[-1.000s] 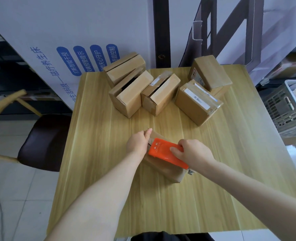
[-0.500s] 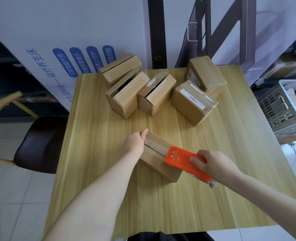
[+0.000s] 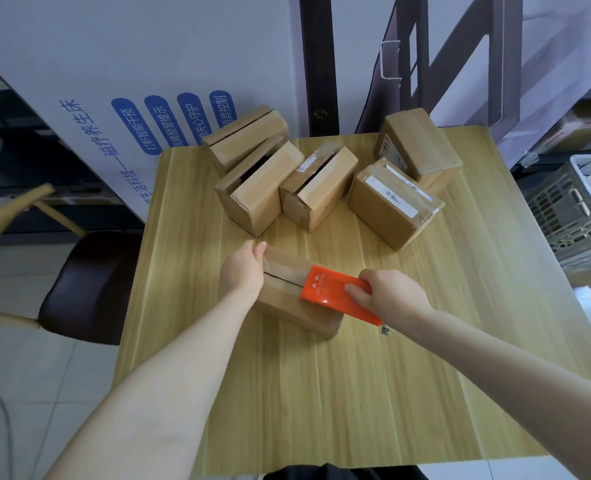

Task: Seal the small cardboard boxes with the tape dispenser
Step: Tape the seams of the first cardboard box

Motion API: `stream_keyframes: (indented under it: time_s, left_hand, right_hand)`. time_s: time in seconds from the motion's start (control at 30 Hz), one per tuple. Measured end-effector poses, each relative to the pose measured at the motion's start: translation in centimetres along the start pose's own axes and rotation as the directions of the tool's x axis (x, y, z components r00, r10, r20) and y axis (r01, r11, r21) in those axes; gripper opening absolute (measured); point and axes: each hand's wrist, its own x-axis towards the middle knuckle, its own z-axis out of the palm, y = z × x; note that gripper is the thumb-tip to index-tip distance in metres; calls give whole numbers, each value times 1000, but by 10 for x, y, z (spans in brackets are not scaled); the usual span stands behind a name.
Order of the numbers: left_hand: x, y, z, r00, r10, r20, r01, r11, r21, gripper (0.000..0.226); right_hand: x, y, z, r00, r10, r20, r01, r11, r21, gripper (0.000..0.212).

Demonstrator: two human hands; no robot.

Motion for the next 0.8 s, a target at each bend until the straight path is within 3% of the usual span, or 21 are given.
stream_keyframes:
  time_s: [0.07,0.13,0.2,0.47,0.67,0.8]
  left_hand:
    - [-5,9,1,976,197,-93,-201,979,-42,41]
    - [-14,21,8,902,432,-22,-433,901,-40,40]
    - [-24,27,17,842,532,91,-533,846,-9,41]
    - [-27,21,29,789,587,182,-614,768,184,59]
    - [-29,26,25,814,555,171,-580,775,251,44]
    - [-30,28,25,818,554,157,-575,778,251,45]
  right_hand:
    - [-1,1,2,1000,-2,0,2,1000,11,37]
    - [-2,2,2,1000,-4,1,4,1000,21,37]
    - [-3,5,0,1000,-11,0,11,1000,11,35]
    - [-2,13,-6,999,-38,25,38,999,-5,33]
    - [-11,23,-3,998,-45,35,44,999,24,34]
    - [-20,42,-7,999,6,54,-9,998,57,34]
